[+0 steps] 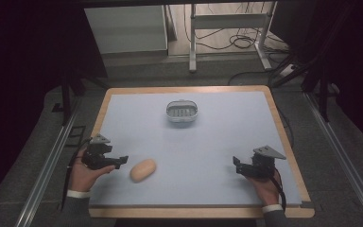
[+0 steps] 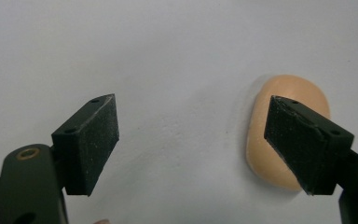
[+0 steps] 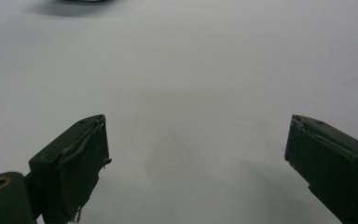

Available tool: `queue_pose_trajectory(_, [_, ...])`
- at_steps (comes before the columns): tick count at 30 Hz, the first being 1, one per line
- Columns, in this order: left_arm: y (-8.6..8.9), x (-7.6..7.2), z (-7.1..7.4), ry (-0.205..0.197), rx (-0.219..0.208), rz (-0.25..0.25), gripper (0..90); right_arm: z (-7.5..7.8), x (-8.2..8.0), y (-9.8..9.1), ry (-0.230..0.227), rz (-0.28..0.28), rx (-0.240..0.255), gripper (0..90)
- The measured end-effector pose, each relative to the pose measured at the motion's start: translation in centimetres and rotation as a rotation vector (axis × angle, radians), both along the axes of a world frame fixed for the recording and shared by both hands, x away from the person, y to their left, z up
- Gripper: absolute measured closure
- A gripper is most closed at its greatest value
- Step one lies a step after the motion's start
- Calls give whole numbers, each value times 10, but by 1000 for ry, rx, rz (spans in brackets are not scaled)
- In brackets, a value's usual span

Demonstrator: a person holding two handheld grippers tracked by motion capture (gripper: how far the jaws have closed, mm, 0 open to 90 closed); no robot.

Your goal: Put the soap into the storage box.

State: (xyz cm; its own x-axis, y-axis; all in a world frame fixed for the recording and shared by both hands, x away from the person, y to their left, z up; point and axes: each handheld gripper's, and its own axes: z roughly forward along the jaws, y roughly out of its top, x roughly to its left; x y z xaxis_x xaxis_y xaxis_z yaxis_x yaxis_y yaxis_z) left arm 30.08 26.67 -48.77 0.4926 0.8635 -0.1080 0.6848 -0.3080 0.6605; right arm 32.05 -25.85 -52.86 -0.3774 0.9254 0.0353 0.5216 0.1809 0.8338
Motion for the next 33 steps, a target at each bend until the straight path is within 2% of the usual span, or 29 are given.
queue_pose_trajectory(3, [-2, 3, 6, 2, -2, -14, 184, 0, 1, -1, 11, -4, 5, 62])
queue_pose_trajectory(7, [-8, 4, 13, 4, 13, -52, 187, 0, 0, 0, 5, -6, 4, 62])
queue_pose_trajectory(12, [-15, 4, 21, 1, 18, -75, 190, 0, -1, 0, -2, -8, 4, 64])
queue_pose_trajectory(22, [-25, 7, 24, 14, 41, -112, 188, 0, 0, 0, 6, -11, 0, 64])
queue_pose_trajectory(26, [-27, 10, 24, 21, 55, -120, 187, 0, -2, 0, -16, -18, -1, 71])
queue_pose_trajectory(33, [-36, 11, 19, 43, 84, -146, 187, 1, -3, 0, -27, -25, -6, 72])
